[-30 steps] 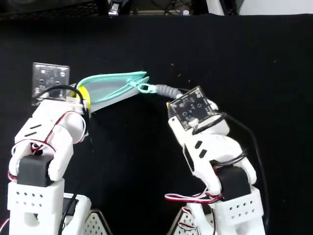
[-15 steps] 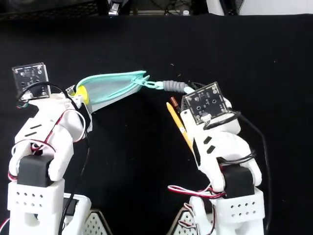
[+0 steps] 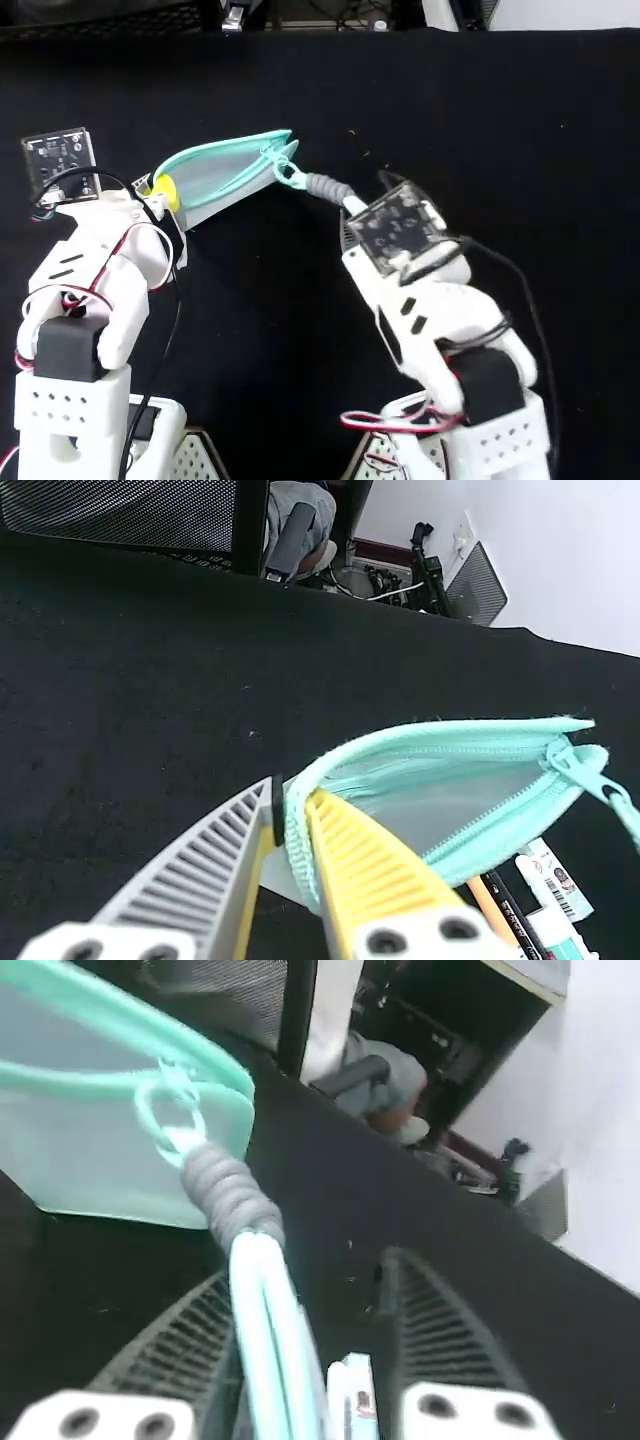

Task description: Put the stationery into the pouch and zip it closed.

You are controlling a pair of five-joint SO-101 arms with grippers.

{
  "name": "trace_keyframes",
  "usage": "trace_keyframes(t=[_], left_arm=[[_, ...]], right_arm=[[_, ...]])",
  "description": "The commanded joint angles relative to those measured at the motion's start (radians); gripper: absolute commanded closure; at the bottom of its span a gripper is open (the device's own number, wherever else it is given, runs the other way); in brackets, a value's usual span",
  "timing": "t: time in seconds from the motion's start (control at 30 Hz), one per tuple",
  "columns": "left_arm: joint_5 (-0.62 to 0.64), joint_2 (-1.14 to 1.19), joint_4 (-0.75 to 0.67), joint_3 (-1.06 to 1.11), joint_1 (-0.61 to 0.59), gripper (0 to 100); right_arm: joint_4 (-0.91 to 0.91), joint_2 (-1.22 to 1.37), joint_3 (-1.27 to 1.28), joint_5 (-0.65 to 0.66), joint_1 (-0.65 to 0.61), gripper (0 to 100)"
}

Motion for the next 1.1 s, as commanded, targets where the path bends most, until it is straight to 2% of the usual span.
trace_keyframes(t=[0.0,0.27,0.5,0.63,0.83,0.93,1.07], left_arm=[[0.018,0.02,0.017,0.096,0.007,97],[0.015,0.021,0.018,0.107,0.01,97],[0.015,0.021,0.017,0.111,0.007,97],[0.015,0.021,0.017,0.111,0.005,97],[0.015,0.021,0.017,0.113,0.002,97],[0.015,0.021,0.017,0.113,0.002,97],[0.015,0.021,0.017,0.117,0.002,97]], right_arm=[[0.075,-0.01,-0.14,-0.106,-0.023,76.6],[0.238,-0.012,-0.412,-0.137,-0.017,76.5],[0.249,-0.002,-0.461,-0.172,0.0,76.5],[0.232,0.03,-0.398,-0.146,0.015,76.5],[0.132,0.117,-0.242,-0.121,0.218,76.6],[0.048,0.182,-0.11,-0.121,0.252,77.0],[-0.032,0.312,0.035,-0.114,0.239,87.2]])
